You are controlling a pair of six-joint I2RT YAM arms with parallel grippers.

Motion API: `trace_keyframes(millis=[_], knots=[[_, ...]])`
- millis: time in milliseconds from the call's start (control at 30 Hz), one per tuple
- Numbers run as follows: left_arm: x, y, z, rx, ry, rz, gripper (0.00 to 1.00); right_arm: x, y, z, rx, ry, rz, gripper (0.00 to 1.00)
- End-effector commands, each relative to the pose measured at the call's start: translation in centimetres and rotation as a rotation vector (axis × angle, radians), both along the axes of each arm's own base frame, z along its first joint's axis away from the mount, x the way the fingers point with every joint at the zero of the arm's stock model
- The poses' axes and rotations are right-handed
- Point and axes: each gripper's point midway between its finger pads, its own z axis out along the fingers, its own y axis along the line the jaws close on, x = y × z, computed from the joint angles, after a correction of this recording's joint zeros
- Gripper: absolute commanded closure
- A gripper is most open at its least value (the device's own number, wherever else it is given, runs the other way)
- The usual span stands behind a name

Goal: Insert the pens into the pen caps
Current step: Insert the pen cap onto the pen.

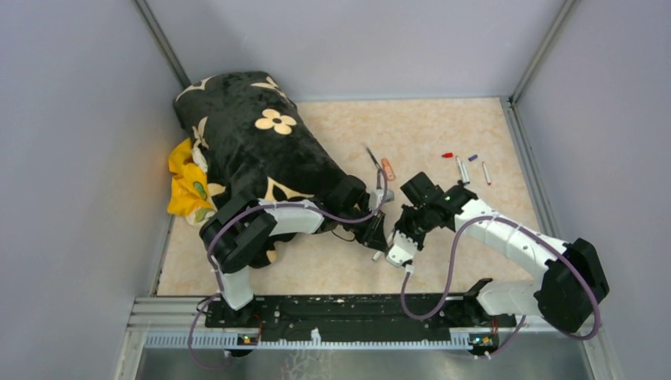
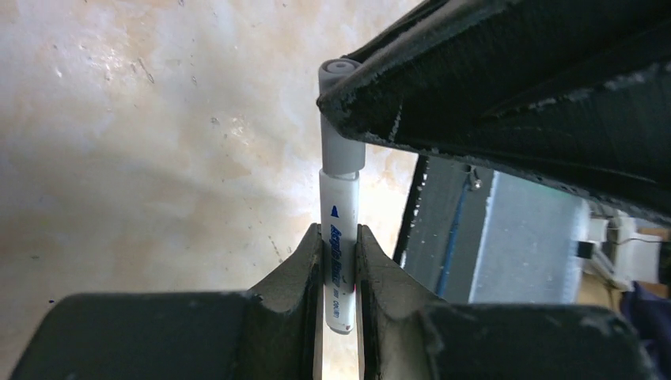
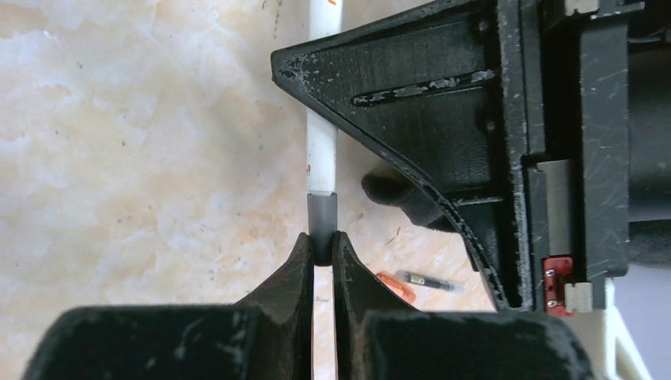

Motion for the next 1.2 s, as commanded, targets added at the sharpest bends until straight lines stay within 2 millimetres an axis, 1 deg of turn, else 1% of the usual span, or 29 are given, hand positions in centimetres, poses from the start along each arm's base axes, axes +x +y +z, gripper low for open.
trace_keyframes(millis=[0,133,200,300,367,533,633,733,800,900,933,967,1000,1067,1100,1167], knots=[[4.2,-2.3,1.4,-0.077,-0.304,0.015,1.0,-2.2,1.9,1.3,-0.009,0.04,0.081,1.0],[4.4,-2.9,2.7,-0.163,-0.356,0.011,1.0,-1.4,1.5,2.3,-0.038,-0.002,0.028,0.91],[4.6,-3.2,3.3,-0.195,-0.392,0.016,1.0,-1.4,1.4,2.9,-0.041,0.004,0.002,0.83],[5.1,-3.0,3.4,-0.211,-0.454,0.021,1.0,-1.5,1.1,4.1,-0.04,0.022,-0.033,0.7],[5.2,-2.9,3.2,-0.214,-0.485,0.019,1.0,-1.2,1.1,5.0,-0.032,0.018,-0.07,0.66],[5.0,-2.4,2.4,-0.213,-0.517,0.004,1.0,0.3,0.7,7.3,-0.013,-0.031,-0.182,0.59],[5.0,-2.2,2.1,-0.214,-0.539,-0.001,1.0,0.3,0.3,8.5,0.006,-0.02,-0.221,0.57],[5.2,-2.0,2.5,-0.231,-0.58,0.006,1.0,0.1,-0.4,9.7,0.059,0.034,-0.307,0.55],[5.3,-1.8,3.0,-0.251,-0.62,0.016,1.0,0.6,-0.7,11.2,0.164,0.088,-0.422,0.52],[5.6,-1.7,4.3,-0.301,-0.688,0.029,1.0,2.0,-1.0,13.8,0.386,0.185,-0.644,0.49],[5.6,-1.8,4.7,-0.32,-0.707,0.035,1.0,2.3,-1.0,14.8,0.476,0.228,-0.7,0.46],[5.8,-1.8,5.2,-0.338,-0.744,0.031,1.0,2.7,-0.9,15.6,0.564,0.287,-0.768,0.41],[5.9,-1.9,5.7,-0.359,-0.77,0.033,1.0,3.1,-0.7,16.1,0.641,0.35,-0.83,0.33],[5.9,-2.1,6.5,-0.397,-0.806,0.033,1.0,3.2,-0.1,16.0,0.733,0.536,-0.934,0.2],[5.9,-2.2,6.8,-0.415,-0.818,0.035,1.0,2.6,0.5,15.9,0.753,0.646,-0.929,0.16],[5.8,-2.3,7.7,-0.456,-0.835,0.035,1.0,1.2,1.5,15.9,0.78,0.857,-0.873,0.11]])
